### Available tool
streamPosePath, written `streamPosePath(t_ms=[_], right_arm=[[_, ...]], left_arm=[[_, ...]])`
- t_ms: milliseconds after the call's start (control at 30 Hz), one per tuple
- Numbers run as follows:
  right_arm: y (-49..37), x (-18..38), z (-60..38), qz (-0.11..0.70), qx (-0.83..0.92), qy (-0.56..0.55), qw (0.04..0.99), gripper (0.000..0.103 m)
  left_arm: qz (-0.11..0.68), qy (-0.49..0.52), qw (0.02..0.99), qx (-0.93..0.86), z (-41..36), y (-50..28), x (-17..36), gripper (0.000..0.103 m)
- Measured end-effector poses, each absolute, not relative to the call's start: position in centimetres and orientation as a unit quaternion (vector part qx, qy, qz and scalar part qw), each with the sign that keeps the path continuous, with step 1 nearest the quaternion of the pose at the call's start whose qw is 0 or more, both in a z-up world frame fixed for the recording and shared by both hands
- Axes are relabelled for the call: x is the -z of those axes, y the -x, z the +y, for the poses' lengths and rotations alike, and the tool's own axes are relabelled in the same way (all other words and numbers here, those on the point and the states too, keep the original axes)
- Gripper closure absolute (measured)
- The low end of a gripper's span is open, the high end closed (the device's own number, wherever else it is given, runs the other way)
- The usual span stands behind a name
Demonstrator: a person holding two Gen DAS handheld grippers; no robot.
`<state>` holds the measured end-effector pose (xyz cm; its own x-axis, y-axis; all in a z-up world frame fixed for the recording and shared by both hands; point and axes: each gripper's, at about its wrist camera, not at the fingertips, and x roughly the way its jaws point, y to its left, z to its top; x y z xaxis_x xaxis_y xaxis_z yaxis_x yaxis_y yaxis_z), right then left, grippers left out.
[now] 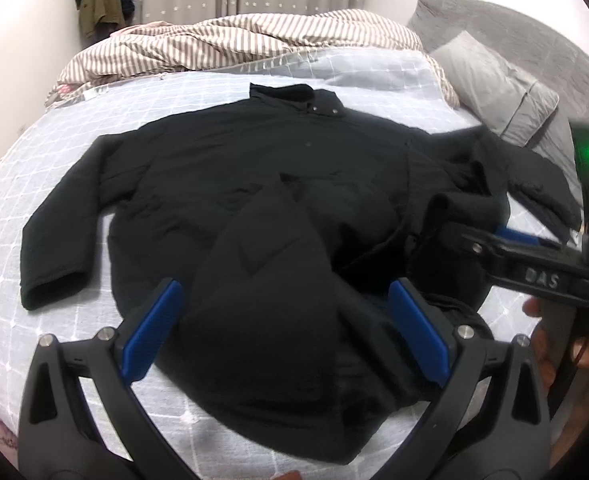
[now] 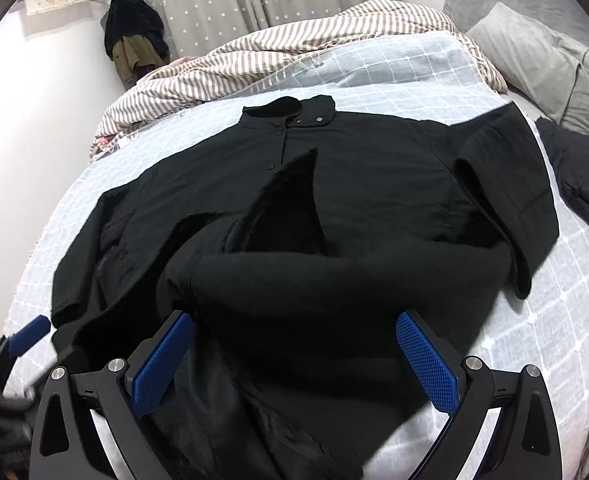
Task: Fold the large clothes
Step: 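Grasp the jacket hem with the right gripper while the left gripper grasps it too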
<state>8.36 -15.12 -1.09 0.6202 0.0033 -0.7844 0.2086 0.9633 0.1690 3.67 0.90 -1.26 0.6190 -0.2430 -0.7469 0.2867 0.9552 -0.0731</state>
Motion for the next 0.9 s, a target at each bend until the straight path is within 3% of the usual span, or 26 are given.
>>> streamPosePath(t_ms=[233,367,533,800,900], right_arm=[[-11.1,2.0,-14.0,0.428,0.083,-0.111,0.893,0.001],[-12.3,2.9,-14.4,0.436,0.099,-0.11,0.888,0.011],[-12.6,3.4,-14.5,0.432,0.1,-0.109,0.89,0.02],[-12.7,4.2,-14.7,0.439,0.114,-0.098,0.886,0.051],[-12.6,4.5,-15.2,0.44,0.116,-0.102,0.885,0.064]], left_arm=[[0.412,-0.052,0.901,0.129,-0.5,-4.1,2.6,0.004],[0.409,-0.065,0.901,0.127,-1.0,-4.0,3.1,0.006],[0.42,-0.086,0.895,0.121,-1.5,-4.3,4.3,0.024],[0.428,-0.082,0.892,0.117,-0.5,-4.6,5.1,0.04],[0.43,-0.075,0.893,0.114,0.1,-4.6,5.2,0.055]])
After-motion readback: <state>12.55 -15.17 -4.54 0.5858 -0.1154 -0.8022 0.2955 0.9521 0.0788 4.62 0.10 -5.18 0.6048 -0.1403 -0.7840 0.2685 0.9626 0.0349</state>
